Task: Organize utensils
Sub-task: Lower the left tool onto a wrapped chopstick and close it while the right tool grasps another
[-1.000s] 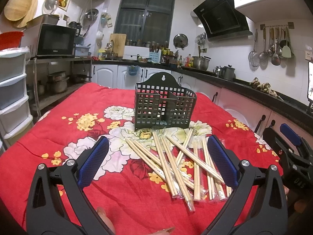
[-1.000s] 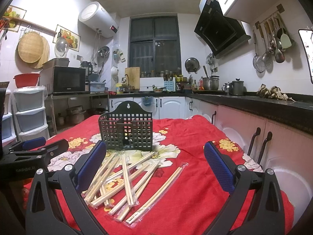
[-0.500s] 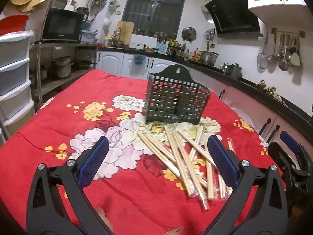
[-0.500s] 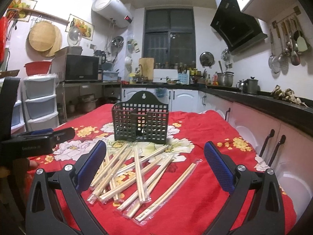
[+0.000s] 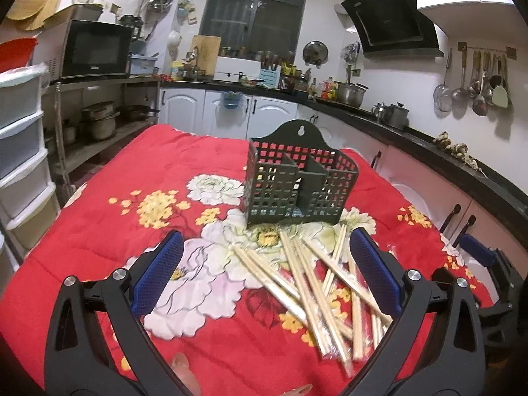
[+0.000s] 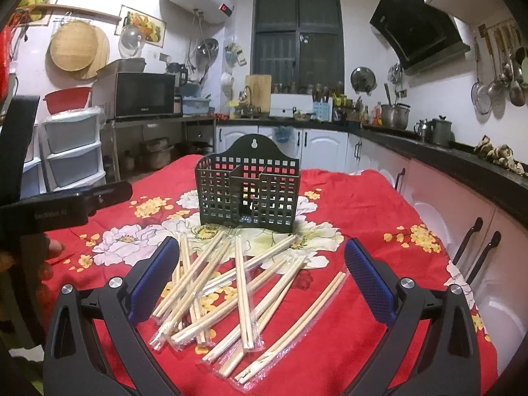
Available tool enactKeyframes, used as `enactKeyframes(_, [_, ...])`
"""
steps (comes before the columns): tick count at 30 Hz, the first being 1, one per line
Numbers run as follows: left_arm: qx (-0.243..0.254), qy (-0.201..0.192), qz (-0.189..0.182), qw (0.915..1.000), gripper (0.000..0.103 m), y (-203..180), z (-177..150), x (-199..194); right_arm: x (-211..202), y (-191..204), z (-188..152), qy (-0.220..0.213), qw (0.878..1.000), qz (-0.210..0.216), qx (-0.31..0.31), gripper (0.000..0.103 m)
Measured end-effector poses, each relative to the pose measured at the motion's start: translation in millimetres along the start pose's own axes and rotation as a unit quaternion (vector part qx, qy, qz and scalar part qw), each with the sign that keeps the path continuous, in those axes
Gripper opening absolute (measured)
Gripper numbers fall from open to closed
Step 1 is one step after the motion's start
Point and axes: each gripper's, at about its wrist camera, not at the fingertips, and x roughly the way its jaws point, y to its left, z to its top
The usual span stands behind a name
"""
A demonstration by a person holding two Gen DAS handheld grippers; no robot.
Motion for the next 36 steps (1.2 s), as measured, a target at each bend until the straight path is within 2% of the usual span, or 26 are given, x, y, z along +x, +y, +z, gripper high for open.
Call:
enactKeyframes(5, [0.017, 0.016, -0.01, 0.9997, 0.093, -7, 17, 16, 18, -11, 17, 0.023, 1.0, -0.008, 0.001, 0.097])
enactKeyframes(10, [0.013, 0.086, -0.021, 0.996, 0.093, -8, 31, 43, 41, -24, 34, 0.056, 0.998, -0.012, -0.001, 0.096])
enactKeyframes(12, [0.018, 0.104, -0.03, 0.994, 0.093, -9, 35, 53, 54, -32, 40, 0.076, 0.997, -0.008, 0.008, 0.09])
enactKeyframes(15, [0.017, 0.131, -0.034, 0.9907, 0.093, -9, 38, 73, 70, -43, 44, 0.102, 0.995, -0.007, 0.02, 0.087])
enactKeyframes(23, [0.043, 0.149, -0.011, 0.9878, 0.092, -16, 35, 125, 109, -73, 47, 0.166, 0.985, 0.001, 0.055, 0.068])
enactKeyframes(30, [0.016, 0.194, -0.03, 0.9804, 0.068, -12, 19, 160, 134, -81, 33, 0.216, 0.973, 0.021, 0.074, 0.045])
enactKeyframes(34, [-0.001, 0.209, -0.041, 0.9771, 0.056, -6, 14, 174, 143, -77, 20, 0.237, 0.969, 0.03, 0.067, 0.042])
enactKeyframes(36, [-0.009, 0.211, -0.045, 0.9764, 0.054, -2, 13, 179, 147, -77, 15, 0.245, 0.967, 0.034, 0.069, 0.04])
